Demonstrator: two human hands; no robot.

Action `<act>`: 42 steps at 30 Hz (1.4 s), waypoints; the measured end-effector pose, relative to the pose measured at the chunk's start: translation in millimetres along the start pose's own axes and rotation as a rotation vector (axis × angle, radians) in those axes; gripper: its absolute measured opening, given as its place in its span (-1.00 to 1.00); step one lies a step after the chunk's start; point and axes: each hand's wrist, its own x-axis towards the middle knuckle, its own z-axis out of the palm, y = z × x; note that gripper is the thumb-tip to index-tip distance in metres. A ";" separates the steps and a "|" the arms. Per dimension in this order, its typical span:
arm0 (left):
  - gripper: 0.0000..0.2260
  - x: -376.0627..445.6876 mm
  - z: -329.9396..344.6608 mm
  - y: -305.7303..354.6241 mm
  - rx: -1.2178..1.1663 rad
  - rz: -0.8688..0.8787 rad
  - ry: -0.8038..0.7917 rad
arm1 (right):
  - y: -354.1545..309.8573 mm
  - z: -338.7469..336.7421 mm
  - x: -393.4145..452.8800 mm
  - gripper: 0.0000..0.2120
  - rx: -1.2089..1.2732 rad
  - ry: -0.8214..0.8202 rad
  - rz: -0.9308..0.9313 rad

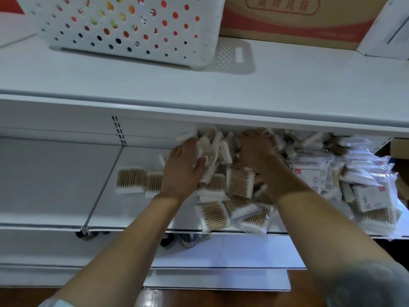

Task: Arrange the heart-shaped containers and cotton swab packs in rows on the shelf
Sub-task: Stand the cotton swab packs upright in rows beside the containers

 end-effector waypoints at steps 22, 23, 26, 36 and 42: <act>-0.51 -8.3 -3.0 -4.6 -0.055 -0.089 -0.019 | -11.1 19.9 15.9 -0.53 0.131 -0.076 0.158; -0.51 -9.1 -3.9 -4.5 -0.058 -0.091 -0.011 | -11.3 19.6 15.6 -0.53 0.129 -0.079 0.171; -0.53 -11.8 -6.8 -5.0 -0.060 -0.075 0.003 | -10.6 19.8 15.4 -0.53 0.097 -0.043 0.176; -0.55 -9.8 -3.4 -7.8 -0.037 -0.052 0.003 | 6.9 12.5 2.7 -0.59 0.276 0.279 0.136; -0.44 -6.3 -0.5 -7.2 -0.051 -0.061 0.009 | 9.6 -9.4 -47.1 -0.63 0.946 0.549 0.384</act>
